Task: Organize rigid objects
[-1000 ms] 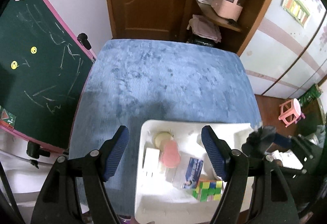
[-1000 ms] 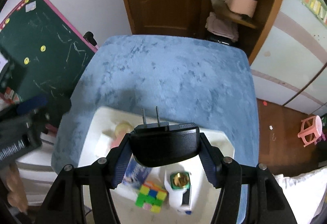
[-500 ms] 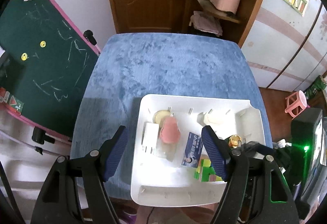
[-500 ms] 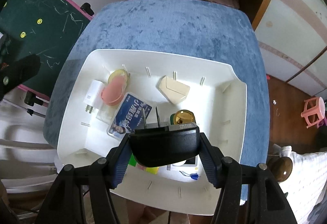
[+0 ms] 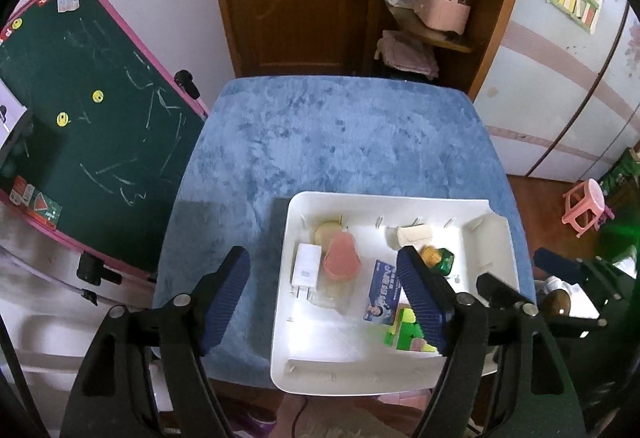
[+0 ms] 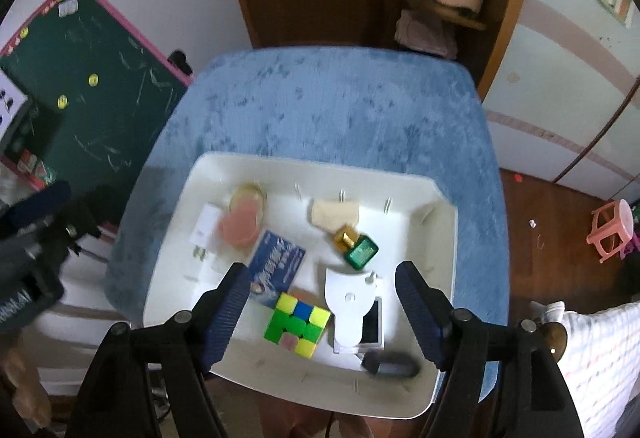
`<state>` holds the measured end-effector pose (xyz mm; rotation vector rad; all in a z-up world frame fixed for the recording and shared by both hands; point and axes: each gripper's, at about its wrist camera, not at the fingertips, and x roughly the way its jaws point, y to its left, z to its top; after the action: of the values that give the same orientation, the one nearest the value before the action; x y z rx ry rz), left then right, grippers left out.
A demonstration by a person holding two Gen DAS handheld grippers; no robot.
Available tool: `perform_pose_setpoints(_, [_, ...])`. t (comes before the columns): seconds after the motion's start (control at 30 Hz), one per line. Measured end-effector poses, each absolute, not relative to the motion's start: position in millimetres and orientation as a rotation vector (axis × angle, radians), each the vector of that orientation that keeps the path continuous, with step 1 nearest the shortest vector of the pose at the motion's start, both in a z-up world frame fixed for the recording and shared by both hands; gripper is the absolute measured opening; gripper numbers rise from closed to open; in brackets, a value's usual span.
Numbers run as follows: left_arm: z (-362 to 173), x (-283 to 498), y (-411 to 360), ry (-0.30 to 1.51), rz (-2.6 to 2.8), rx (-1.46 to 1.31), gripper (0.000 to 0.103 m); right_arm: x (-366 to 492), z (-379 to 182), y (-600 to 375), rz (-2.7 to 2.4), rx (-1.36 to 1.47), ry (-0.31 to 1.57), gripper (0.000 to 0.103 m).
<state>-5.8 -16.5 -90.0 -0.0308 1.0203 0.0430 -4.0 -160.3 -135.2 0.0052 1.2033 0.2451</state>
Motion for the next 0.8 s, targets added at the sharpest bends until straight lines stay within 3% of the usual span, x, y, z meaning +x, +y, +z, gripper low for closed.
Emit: perform_pose_setpoints(0.8, [-50,4,9,1.007,-0.018,-0.04,0.087,-13,-16,-147,0.067,0.079,0.955,0.08])
